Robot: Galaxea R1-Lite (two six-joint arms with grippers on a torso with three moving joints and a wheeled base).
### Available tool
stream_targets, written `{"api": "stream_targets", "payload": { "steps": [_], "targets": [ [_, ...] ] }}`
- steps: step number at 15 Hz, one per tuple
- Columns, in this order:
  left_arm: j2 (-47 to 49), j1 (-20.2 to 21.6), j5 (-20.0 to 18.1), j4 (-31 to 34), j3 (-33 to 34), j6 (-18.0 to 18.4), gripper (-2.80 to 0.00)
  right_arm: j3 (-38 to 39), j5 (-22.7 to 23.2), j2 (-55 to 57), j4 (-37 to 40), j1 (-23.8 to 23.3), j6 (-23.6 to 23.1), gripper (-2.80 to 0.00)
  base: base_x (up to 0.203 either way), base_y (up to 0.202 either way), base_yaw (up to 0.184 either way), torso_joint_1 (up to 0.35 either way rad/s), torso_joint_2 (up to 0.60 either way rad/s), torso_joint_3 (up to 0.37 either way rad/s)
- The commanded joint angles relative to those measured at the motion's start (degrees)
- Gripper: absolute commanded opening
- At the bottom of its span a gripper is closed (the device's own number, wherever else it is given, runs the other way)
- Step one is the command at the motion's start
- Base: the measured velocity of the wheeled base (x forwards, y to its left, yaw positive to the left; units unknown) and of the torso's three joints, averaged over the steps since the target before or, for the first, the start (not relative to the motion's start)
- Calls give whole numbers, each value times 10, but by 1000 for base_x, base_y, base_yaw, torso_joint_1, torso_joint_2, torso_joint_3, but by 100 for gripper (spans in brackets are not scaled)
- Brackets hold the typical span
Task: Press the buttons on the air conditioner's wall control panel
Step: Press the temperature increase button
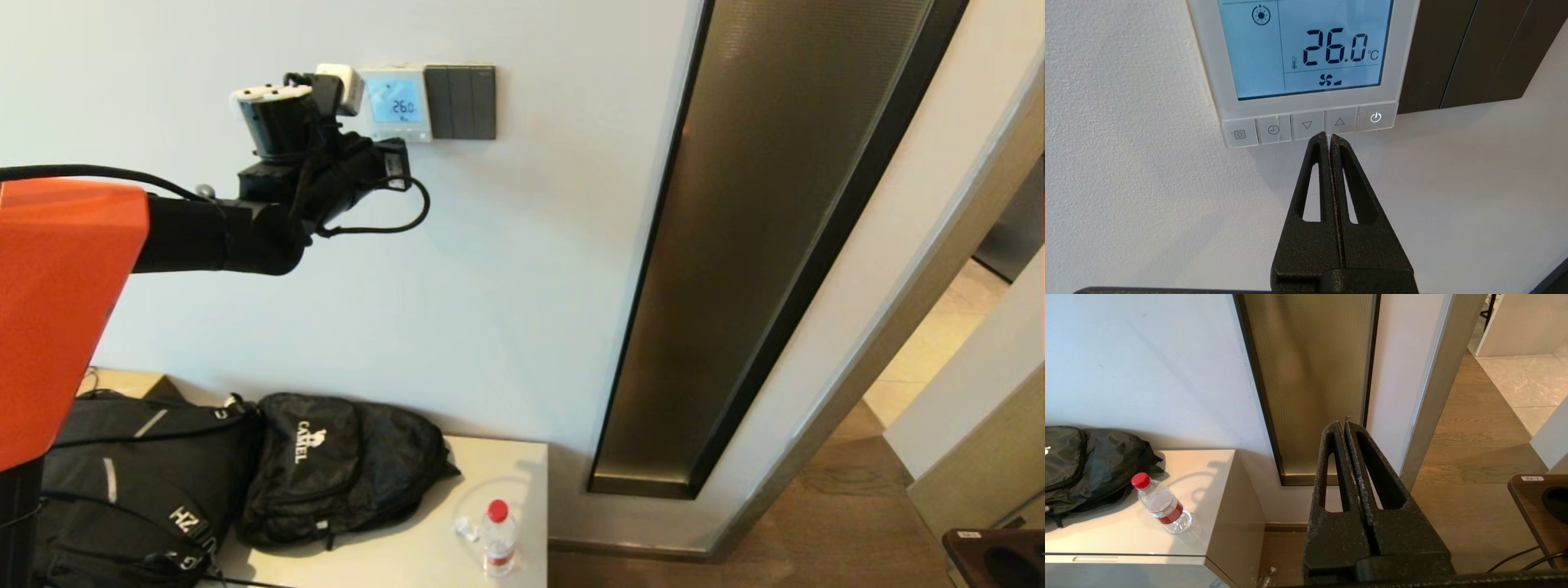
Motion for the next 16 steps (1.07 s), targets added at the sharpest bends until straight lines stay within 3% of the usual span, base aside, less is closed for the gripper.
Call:
{"api": "stream_targets", "payload": {
  "steps": [1,11,16],
  "targets": [
    [1,-1,0,-1,-2,0,-280,1,1,0,0,0,0,-280,0,0,0,0,0,0],
    [33,-6,0,28,-59,0,-280,1,0,0,0,0,0,-280,0,0,0,0,0,0],
    [35,-5,0,26,-56,0,-280,1,0,0,0,0,0,-280,0,0,0,0,0,0]
  ]
}}
